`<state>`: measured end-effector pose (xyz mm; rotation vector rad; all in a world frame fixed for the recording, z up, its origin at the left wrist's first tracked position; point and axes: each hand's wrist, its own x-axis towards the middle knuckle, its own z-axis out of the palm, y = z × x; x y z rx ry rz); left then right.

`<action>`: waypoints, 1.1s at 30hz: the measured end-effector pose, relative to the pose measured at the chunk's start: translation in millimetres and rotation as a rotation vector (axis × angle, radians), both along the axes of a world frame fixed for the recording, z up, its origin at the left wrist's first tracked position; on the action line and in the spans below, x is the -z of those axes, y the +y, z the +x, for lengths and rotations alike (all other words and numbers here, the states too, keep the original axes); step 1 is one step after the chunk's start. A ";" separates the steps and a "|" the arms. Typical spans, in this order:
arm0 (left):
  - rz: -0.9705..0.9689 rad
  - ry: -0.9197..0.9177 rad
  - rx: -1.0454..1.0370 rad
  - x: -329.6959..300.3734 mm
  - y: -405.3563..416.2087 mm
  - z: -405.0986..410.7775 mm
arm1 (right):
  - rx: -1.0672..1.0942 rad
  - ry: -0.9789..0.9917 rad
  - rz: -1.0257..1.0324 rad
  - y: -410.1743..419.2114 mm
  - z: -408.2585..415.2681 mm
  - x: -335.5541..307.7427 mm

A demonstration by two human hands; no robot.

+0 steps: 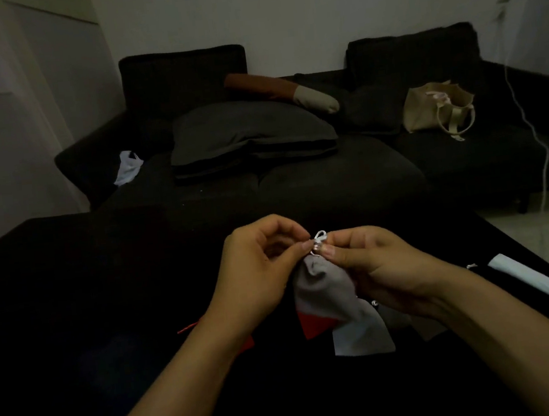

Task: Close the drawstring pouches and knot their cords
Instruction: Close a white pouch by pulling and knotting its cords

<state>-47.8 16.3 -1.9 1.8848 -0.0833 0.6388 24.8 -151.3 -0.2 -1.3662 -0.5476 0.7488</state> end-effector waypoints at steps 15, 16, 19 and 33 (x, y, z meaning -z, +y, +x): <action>0.476 -0.248 0.032 -6.6 0.8 -4.3 | 0.095 0.502 0.159 3.0 -7.1 -8.9; 0.517 -0.276 0.017 -5.6 1.7 -3.2 | 0.091 0.519 0.159 3.4 -7.3 -8.4; 0.522 -0.307 -0.001 -4.3 4.7 -3.4 | 0.116 0.506 0.139 5.9 -6.1 -7.0; 0.169 -0.118 0.026 -0.6 -4.7 -4.2 | 0.216 0.376 -0.032 5.1 -8.7 -14.6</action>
